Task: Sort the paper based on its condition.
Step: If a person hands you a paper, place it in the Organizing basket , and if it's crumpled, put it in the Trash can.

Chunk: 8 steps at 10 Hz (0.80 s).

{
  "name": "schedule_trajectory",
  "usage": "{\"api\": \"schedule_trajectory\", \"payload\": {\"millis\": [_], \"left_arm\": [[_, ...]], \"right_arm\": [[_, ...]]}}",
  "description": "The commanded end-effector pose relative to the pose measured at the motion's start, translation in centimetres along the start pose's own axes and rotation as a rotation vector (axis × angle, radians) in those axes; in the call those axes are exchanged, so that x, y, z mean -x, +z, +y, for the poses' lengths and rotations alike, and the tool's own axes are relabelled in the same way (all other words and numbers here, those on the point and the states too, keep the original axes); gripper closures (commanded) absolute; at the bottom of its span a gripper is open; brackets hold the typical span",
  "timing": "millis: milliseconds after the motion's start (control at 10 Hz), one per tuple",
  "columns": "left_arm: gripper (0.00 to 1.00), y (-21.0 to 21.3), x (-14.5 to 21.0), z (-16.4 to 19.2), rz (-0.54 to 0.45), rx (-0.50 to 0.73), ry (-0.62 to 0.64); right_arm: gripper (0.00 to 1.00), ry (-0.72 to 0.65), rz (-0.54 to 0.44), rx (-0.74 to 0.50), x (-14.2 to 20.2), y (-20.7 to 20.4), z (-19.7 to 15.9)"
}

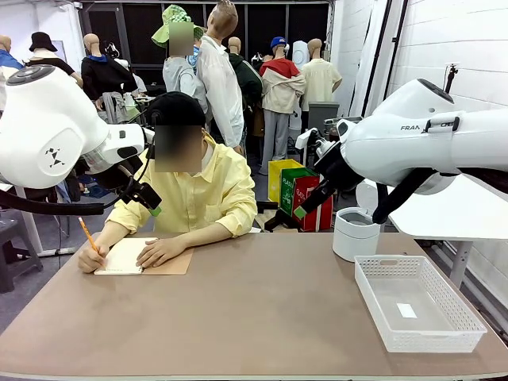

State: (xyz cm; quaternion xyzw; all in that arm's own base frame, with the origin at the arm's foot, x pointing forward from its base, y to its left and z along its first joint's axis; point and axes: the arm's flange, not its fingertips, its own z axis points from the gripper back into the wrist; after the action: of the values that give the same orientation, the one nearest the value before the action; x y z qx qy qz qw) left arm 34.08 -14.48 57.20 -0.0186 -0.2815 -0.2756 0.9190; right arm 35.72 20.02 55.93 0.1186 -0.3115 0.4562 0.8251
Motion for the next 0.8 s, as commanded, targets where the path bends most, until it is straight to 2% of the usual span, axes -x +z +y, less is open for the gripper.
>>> {"api": "schedule_trajectory", "payload": {"millis": [0, 700], "left_arm": [[0.00, -0.13, 0.03, 0.16, -0.011, -0.002, -0.008], [0.00, -0.13, 0.03, 0.16, -0.011, -0.002, -0.008]], "right_arm": [[0.00, -0.011, 0.005, 0.009, 0.00, -0.05, 0.06], [0.00, -0.011, 0.005, 0.009, 0.00, -0.05, 0.06]]}}
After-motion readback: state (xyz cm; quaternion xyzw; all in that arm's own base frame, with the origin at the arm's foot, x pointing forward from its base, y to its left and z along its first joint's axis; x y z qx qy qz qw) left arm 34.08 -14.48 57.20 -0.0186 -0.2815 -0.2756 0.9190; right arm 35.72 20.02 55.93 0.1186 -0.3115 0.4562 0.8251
